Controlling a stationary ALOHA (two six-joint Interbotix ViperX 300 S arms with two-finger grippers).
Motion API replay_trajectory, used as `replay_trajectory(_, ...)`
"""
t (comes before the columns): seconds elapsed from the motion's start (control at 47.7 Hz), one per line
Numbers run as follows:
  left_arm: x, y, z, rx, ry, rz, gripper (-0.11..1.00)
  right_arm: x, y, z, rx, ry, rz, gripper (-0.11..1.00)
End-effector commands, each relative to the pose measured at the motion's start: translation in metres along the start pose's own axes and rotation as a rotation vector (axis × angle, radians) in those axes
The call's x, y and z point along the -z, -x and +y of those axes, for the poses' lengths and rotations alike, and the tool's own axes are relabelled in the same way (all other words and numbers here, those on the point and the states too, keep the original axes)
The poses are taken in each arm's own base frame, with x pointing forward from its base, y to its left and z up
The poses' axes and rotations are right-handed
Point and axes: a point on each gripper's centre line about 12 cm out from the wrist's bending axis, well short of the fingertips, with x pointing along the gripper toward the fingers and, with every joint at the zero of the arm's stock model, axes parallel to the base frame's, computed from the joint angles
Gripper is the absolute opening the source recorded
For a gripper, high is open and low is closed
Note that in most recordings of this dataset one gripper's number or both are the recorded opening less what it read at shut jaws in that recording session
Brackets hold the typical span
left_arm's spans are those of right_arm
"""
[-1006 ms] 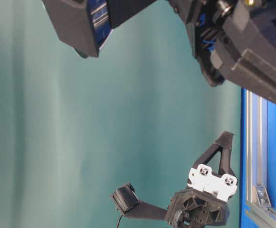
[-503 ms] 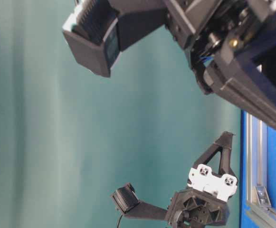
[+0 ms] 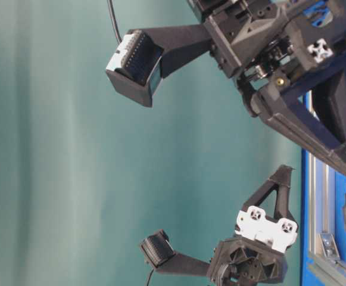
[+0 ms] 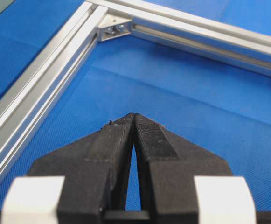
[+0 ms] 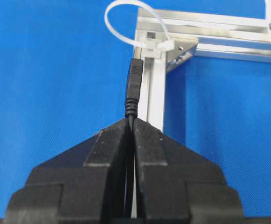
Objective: Insert the wire through the string loop located on the left side.
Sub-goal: 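Carry the cable plug with the right gripper toward the white zip-tie loop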
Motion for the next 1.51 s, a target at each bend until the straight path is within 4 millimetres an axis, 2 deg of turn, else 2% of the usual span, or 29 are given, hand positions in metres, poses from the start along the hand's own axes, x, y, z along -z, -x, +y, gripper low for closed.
replay_trajectory(0.0, -0.015, 0.002, -0.001, 0.003, 0.0, -0.044, 0.0, -0.013, 0.005, 0.0, -0.002, -0.002, -0.041, -0.04)
replay_trajectory(0.398, -0.014, 0.003, -0.001, 0.003, 0.0, -0.043, 0.0, -0.014, 0.003, -0.001, 0.001, -0.005, -0.042, -0.04)
replay_trajectory(0.922, -0.016, 0.003, -0.001, 0.003, 0.0, -0.047, 0.0, -0.025, -0.035, 0.0, 0.002, -0.005, -0.054, -0.04)
replay_trajectory(1.488, -0.014, 0.006, 0.0, 0.002, 0.0, -0.041, 0.0, -0.026, -0.041, -0.001, 0.003, -0.006, -0.057, -0.04)
